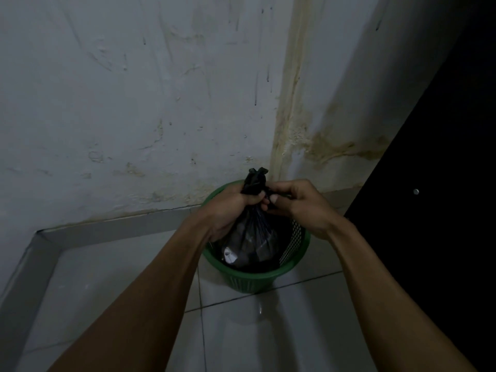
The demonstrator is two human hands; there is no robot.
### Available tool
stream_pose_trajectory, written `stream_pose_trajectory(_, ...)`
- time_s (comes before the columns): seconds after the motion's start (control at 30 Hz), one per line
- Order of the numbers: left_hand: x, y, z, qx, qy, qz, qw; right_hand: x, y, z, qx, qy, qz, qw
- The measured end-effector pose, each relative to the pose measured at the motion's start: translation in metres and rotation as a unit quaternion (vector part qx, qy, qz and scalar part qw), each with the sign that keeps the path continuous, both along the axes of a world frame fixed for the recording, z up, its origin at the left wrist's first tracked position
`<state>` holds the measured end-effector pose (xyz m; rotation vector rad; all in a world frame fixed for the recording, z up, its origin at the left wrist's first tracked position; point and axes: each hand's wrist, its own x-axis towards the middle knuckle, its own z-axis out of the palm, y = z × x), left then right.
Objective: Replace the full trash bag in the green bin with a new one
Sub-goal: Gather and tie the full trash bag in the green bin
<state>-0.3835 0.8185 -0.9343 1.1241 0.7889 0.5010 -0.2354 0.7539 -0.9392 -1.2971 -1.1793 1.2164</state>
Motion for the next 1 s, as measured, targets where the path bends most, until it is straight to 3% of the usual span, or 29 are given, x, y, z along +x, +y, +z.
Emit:
stream_pose_trajectory(0.23,-0.001,-0.005,0.009,-0.049,0.019,-0.004,0.999,0.007,-0.006,-0.008,0.02,-0.041,0.0,0.999)
stream_pose_trajectory(0.47,0.0,-0.002,0.011,-0.037,0.013,0.011,0.999,0.0,-0.005,-0.011,0.027,-0.034,-0.004,0.999)
stream_pose_trajectory(0.73,0.003,-0.005,-0.012,0.012,-0.022,0.111,0.993,-0.014,0.001,-0.025,-0.001,0.01,-0.111,0.994)
stream_pose_trajectory(1.0,0.004,0.001,-0.018,-0.005,-0.035,0.214,0.976,-0.015,0.003,-0.026,-0.015,0.074,-0.108,0.991)
